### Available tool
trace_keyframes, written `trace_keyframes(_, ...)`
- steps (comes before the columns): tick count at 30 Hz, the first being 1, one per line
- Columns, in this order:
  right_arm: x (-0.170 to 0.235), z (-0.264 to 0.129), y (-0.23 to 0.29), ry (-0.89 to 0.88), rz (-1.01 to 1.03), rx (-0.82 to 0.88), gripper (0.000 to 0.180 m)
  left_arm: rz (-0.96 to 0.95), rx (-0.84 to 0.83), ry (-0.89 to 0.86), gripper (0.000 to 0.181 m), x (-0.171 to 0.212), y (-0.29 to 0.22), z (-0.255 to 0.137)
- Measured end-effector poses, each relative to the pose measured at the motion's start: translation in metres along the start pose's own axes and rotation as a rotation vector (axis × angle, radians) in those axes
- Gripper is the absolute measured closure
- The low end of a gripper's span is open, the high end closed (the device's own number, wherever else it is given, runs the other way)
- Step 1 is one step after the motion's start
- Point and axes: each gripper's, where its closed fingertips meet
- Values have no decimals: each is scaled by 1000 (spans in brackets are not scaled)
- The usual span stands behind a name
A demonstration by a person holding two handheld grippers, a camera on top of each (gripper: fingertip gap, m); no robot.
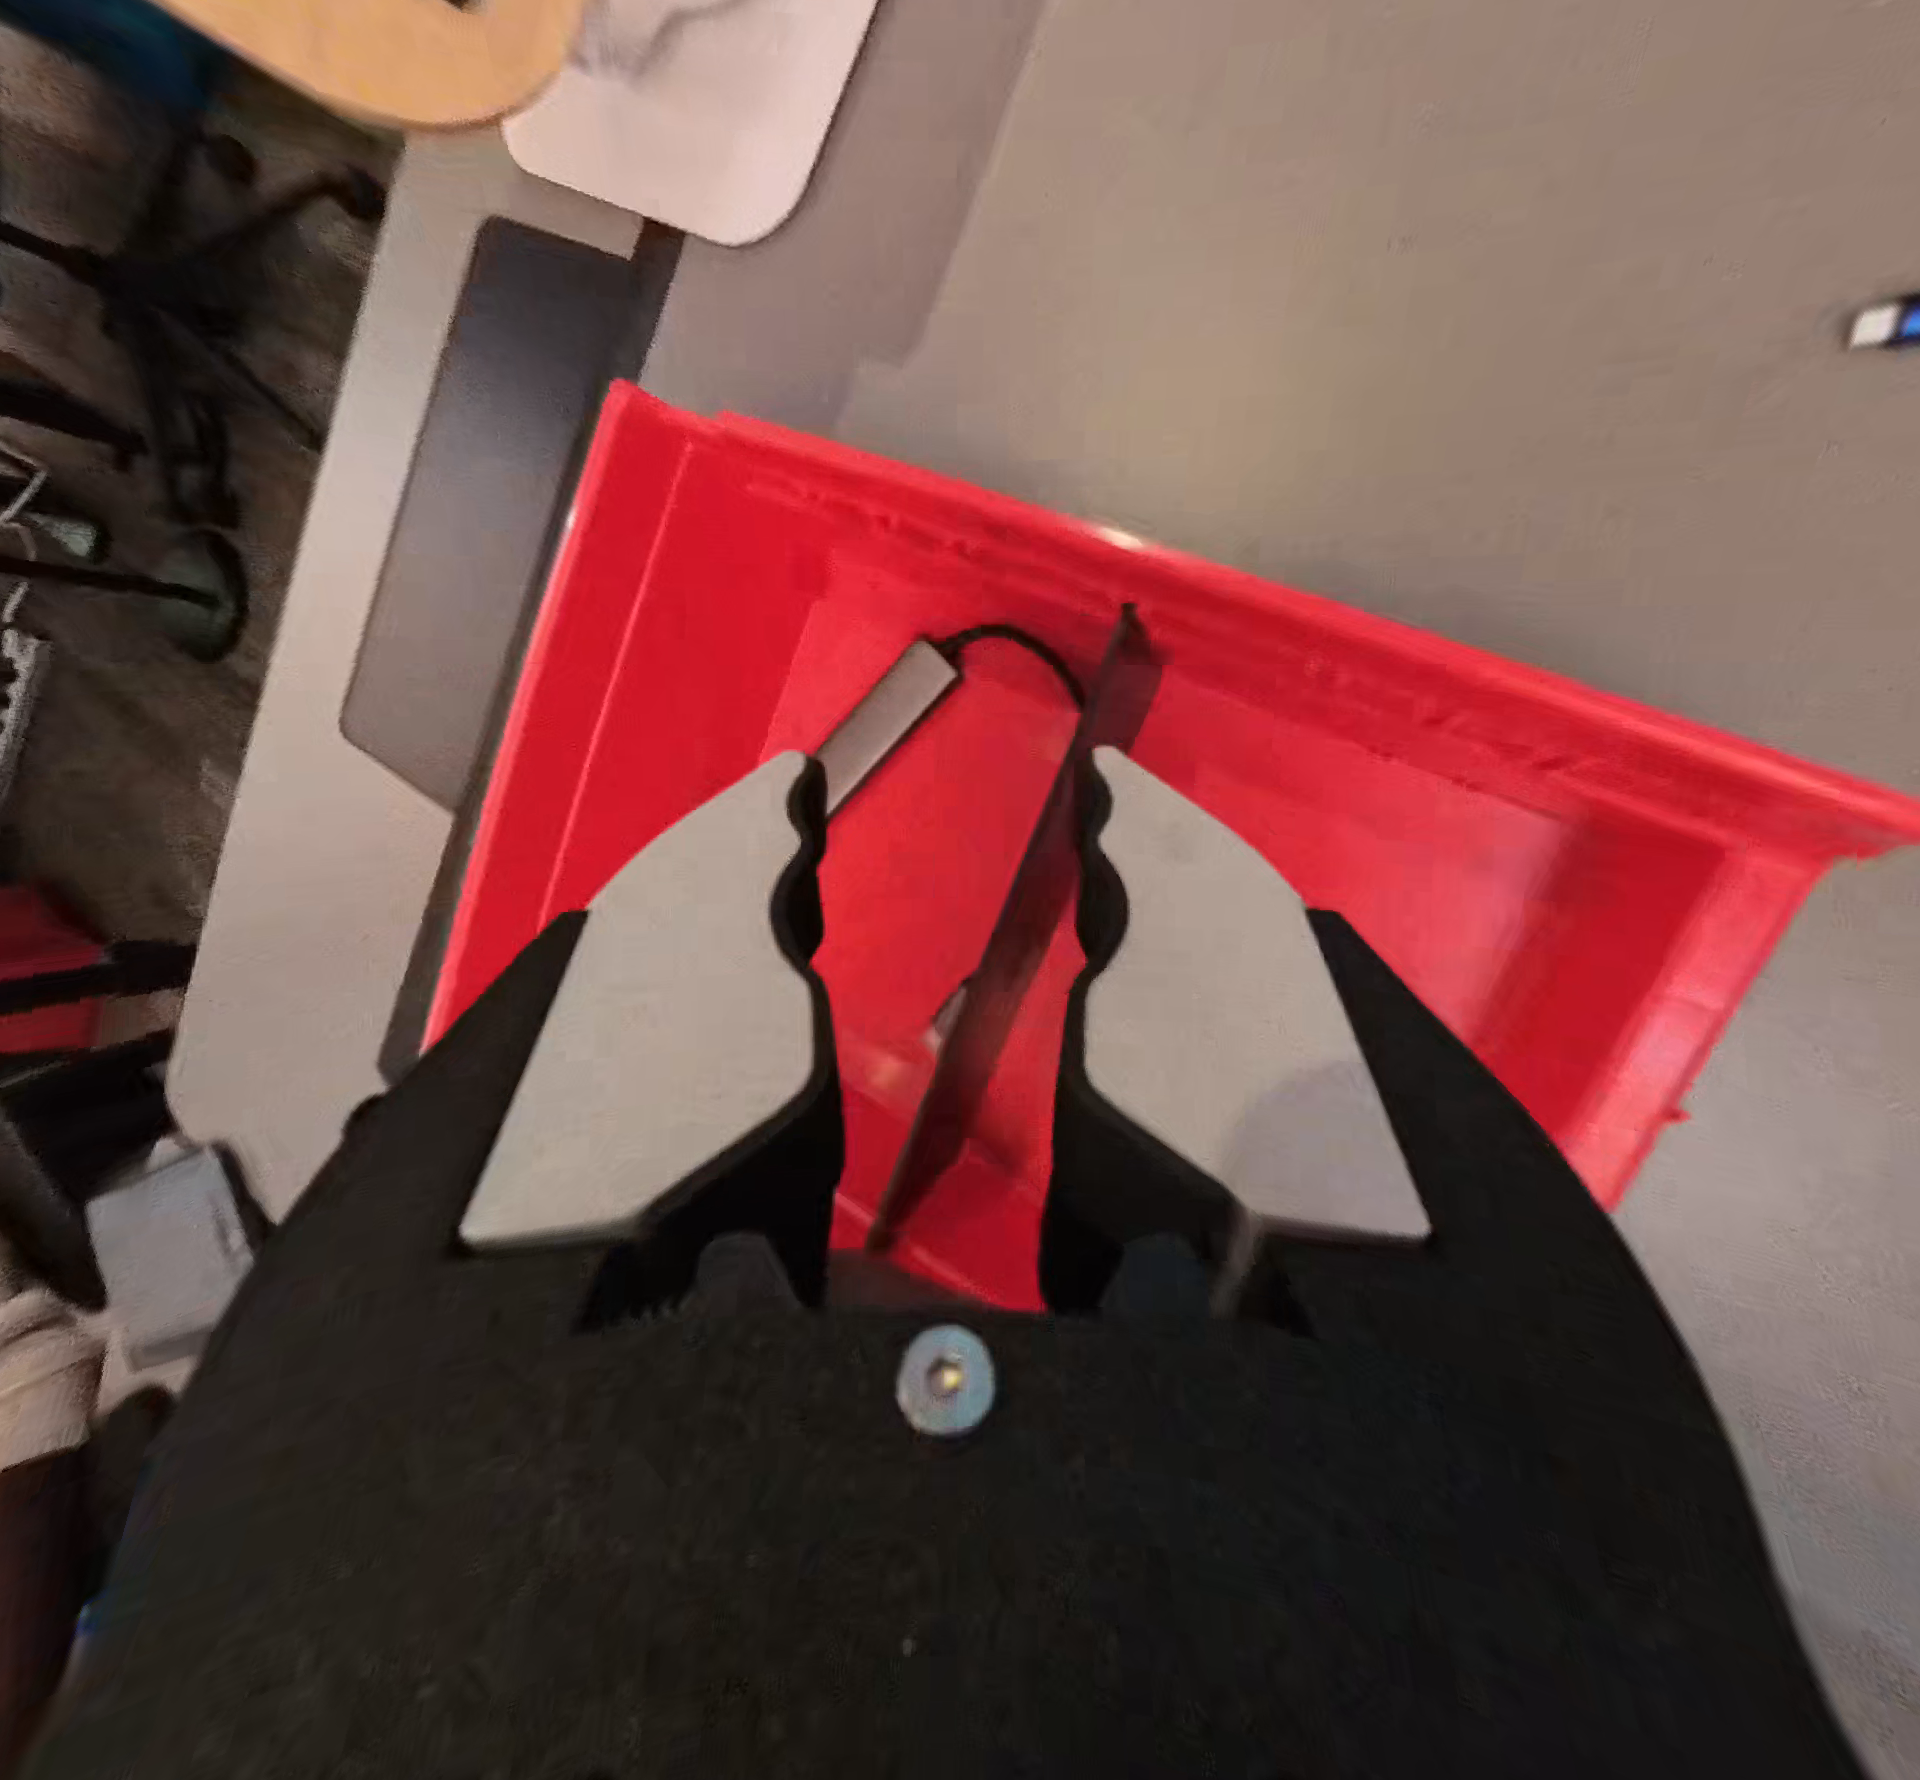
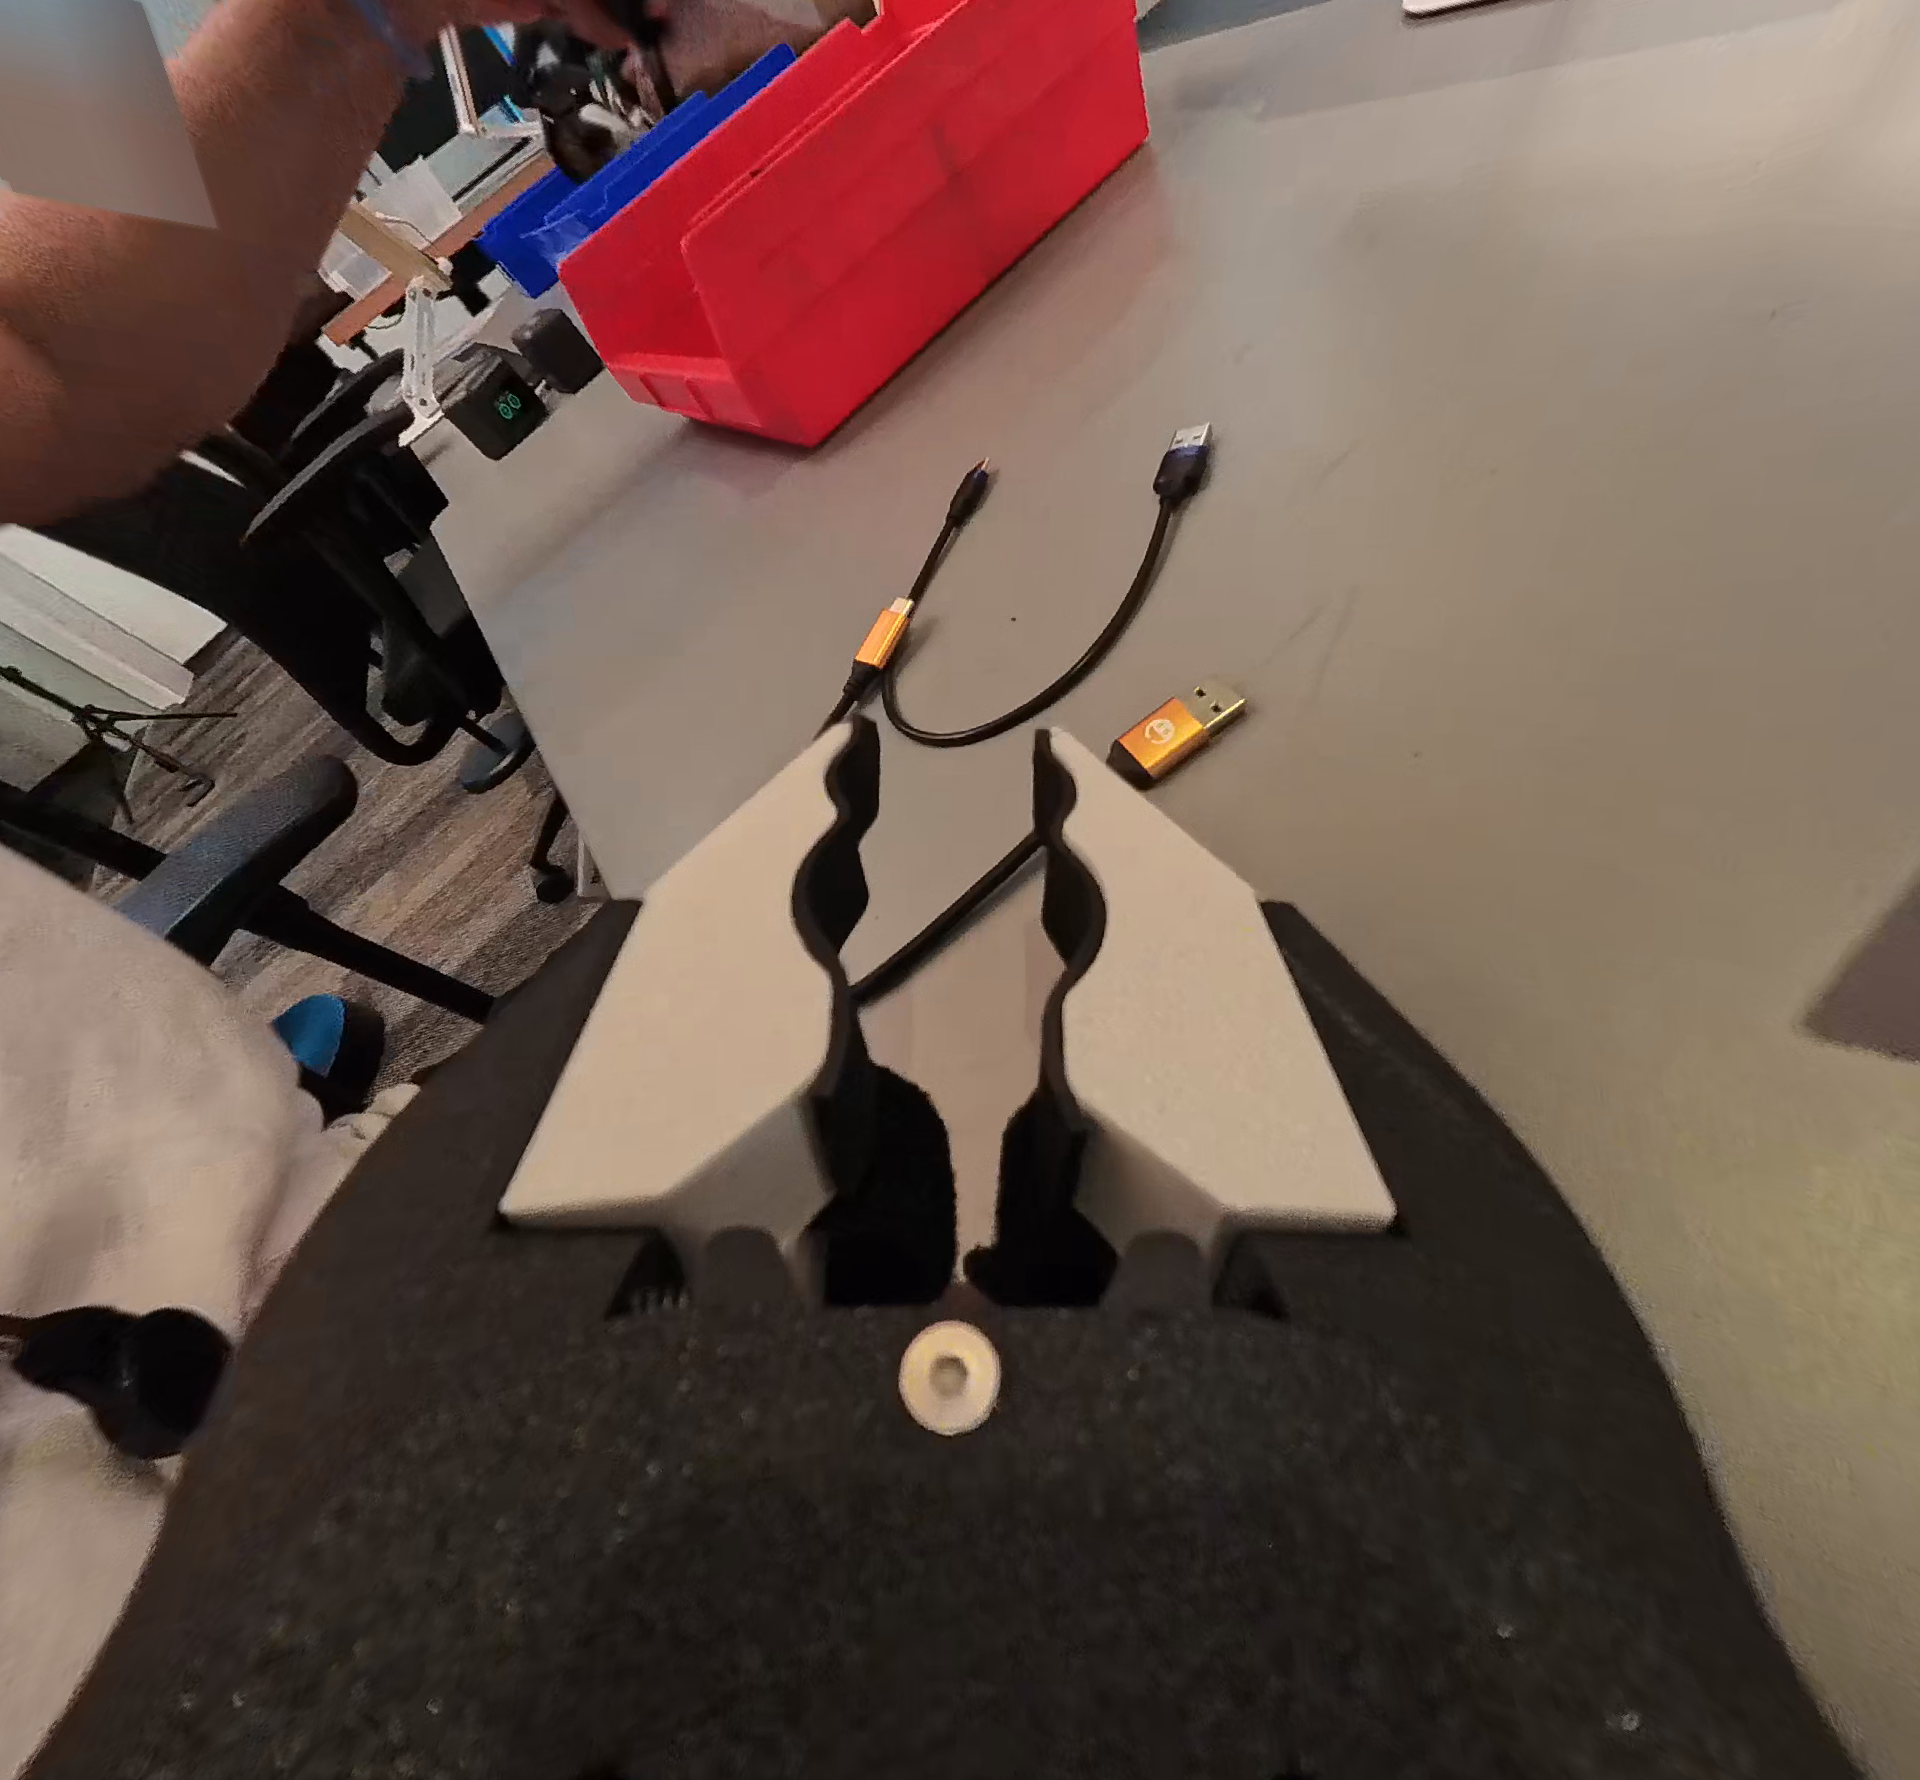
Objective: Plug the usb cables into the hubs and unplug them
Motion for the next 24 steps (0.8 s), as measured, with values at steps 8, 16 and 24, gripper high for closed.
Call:
trace_keyframes(8,-3,0,-7,-3,54,-15,150,131,251,256,125,55,17,109)
trace_keyframes(16,-4,6,-12,21,74,-48,147,267,272,212,154,60,7,126)
trace_keyframes(24,-4,14,-3,39,34,-76,148,388,-169,215,157,47,40,81)
Point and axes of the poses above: each gripper's, where its closed fingertips meet, z out along the fingers, x out of its underside, y = z × x across the jaws, and after that the axes turned 7 degrees about -x, right-handed
